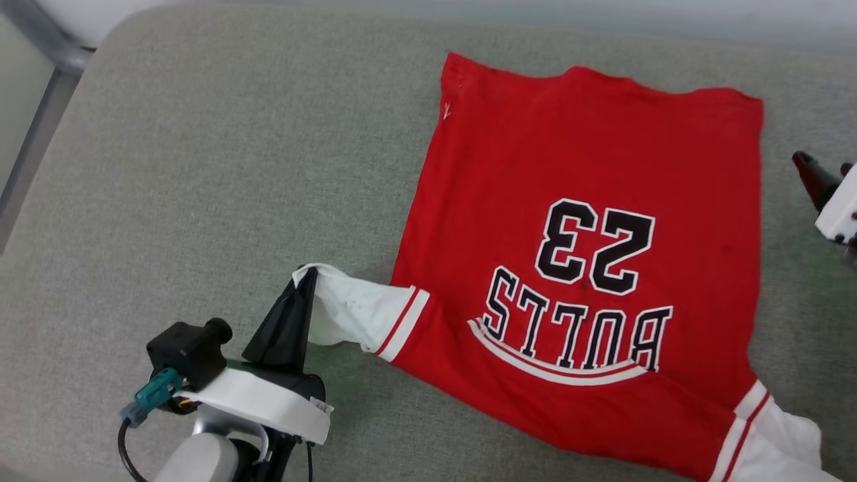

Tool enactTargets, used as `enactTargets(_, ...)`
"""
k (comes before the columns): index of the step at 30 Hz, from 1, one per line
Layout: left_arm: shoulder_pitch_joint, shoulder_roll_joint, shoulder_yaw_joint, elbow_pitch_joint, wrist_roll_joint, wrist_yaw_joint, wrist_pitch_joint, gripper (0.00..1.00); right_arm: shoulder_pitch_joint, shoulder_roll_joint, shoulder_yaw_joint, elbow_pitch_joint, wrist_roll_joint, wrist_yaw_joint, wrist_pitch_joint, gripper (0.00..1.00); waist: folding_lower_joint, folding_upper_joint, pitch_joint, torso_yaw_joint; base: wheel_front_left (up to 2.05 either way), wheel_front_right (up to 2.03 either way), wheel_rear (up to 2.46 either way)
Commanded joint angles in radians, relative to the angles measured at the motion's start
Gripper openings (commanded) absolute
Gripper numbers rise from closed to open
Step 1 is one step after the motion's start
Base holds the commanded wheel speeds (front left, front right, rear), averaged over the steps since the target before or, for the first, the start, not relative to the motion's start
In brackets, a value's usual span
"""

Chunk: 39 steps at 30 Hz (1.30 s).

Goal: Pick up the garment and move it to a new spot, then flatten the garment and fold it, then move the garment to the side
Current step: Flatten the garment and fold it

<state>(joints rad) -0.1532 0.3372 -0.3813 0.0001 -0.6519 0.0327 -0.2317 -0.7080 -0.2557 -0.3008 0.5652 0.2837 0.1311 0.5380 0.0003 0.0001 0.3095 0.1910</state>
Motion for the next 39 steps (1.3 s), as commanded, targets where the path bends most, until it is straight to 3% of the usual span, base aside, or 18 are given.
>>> enactTargets(1,-0.024,-0.004,-0.002,0.002,0.011,-0.007,-0.005,0.0,-0.042,-0.01,-0.002,0.017,-0.01,-0.001,0.026,1.0,-0.0003,-0.0001,0.074,0.058,0.0,0.0,0.0)
enactTargets(12,-0.111,-0.042,-0.016,0.015,0.034,-0.052,-0.025,0.0,-0.262,-0.049,0.007,0.134,-0.135,-0.001,0.179,1.0,-0.0003,-0.0001,0.199,0.119,0.0,0.0,0.0)
enactTargets(17,-0.119,-0.052,-0.015,0.029,0.039,-0.063,-0.027,0.0,-0.223,-0.032,-0.039,0.256,-0.192,-0.001,0.353,1.0,-0.0003,-0.0001,0.203,0.128,0.0,0.0,0.0)
enactTargets(18,-0.119,-0.055,-0.014,0.033,0.038,-0.064,-0.028,0.0,-0.215,-0.036,-0.055,0.276,-0.221,-0.001,0.393,0.46,-0.0003,-0.0001,0.202,0.129,0.0,0.0,0.0)
enactTargets(19,-0.12,-0.058,-0.013,0.035,0.038,-0.066,-0.029,0.0,-0.21,-0.036,-0.067,0.283,-0.242,-0.002,0.41,0.18,-0.0003,-0.0001,0.2,0.131,0.0,0.0,0.0)
enactTargets(20,-0.12,-0.066,-0.013,0.047,0.039,-0.069,-0.03,0.0,-0.214,-0.02,-0.105,0.268,-0.276,-0.001,0.413,0.0,-0.0003,-0.0001,0.191,0.134,0.0,0.0,0.0)
enactTargets(30,-0.083,-0.06,-0.007,0.082,0.042,-0.064,-0.032,0.0,-0.227,-0.043,-0.078,0.158,-0.284,-0.001,0.36,0.0,-0.0003,-0.0001,0.101,0.098,0.0,0.0,0.0)
enactTargets(32,-0.052,-0.043,-0.001,0.099,0.042,-0.049,-0.022,0.0,-0.167,-0.069,-0.02,0.088,-0.237,-0.001,0.35,0.0,-0.0003,-0.0001,0.033,0.06,0.0,0.0,0.0)
enactTargets(39,0.024,-0.016,0.021,0.118,0.023,-0.01,-0.003,0.0,0.07,-0.105,0.023,-0.078,-0.112,-0.001,0.372,0.0,-0.0003,-0.0001,-0.094,-0.026,0.0,0.0,0.0)
